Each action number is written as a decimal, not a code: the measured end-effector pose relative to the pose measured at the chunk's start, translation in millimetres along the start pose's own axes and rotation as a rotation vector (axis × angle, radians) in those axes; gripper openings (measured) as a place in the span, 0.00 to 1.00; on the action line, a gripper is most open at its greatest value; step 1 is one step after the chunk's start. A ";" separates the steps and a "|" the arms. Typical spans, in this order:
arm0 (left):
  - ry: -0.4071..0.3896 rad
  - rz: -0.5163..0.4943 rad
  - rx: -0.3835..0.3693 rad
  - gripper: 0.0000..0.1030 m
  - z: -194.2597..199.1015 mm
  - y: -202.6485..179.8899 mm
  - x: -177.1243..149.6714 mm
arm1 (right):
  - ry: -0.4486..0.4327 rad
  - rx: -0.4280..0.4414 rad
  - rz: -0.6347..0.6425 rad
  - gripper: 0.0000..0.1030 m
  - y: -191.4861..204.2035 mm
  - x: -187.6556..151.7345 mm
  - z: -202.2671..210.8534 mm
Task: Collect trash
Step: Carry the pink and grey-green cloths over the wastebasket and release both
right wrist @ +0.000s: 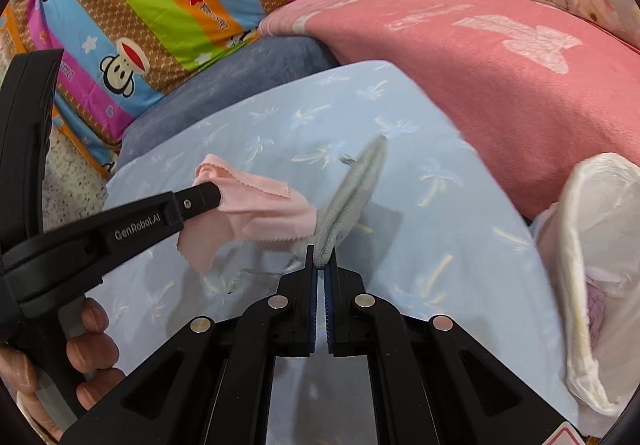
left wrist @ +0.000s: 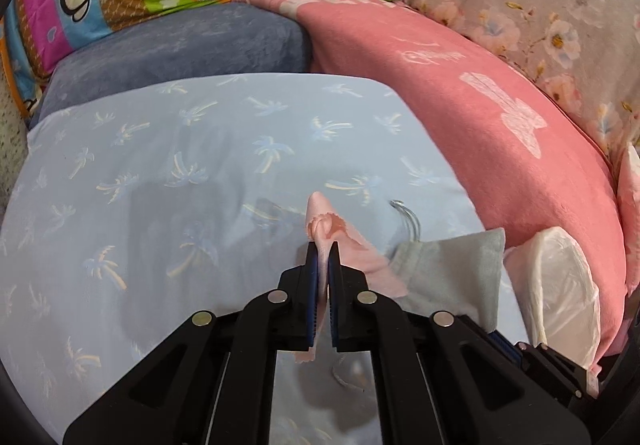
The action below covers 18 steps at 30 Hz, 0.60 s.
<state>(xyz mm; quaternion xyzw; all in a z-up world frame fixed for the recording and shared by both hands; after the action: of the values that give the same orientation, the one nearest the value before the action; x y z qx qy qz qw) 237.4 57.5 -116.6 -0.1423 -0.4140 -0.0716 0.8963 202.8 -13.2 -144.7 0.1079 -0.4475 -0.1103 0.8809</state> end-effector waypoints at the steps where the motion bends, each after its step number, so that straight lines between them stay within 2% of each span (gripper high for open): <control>1: -0.005 -0.008 -0.010 0.04 4.4 -7.2 -0.2 | -0.010 -0.002 -0.005 0.03 -3.9 1.9 6.6; 18: -0.046 -0.128 -0.125 0.04 48.3 -120.6 -13.2 | -0.163 -0.082 -0.100 0.03 -86.8 29.2 111.7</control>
<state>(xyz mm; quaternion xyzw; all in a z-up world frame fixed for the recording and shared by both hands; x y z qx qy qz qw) 164.3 -41.7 -73.3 -0.1730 -0.4374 -0.1512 0.8694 120.4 -114.6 -83.1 0.0845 -0.5069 -0.1806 0.8386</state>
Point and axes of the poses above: each gripper's, at about its wrist camera, not at the fingertips, and z roughly against the way its jaws point, y to its left, x to its top, the point moved 9 cm from there along -z, roughly the way its jaws point, and after that the axes turned 13 degrees about -y, right-handed, at the moved point
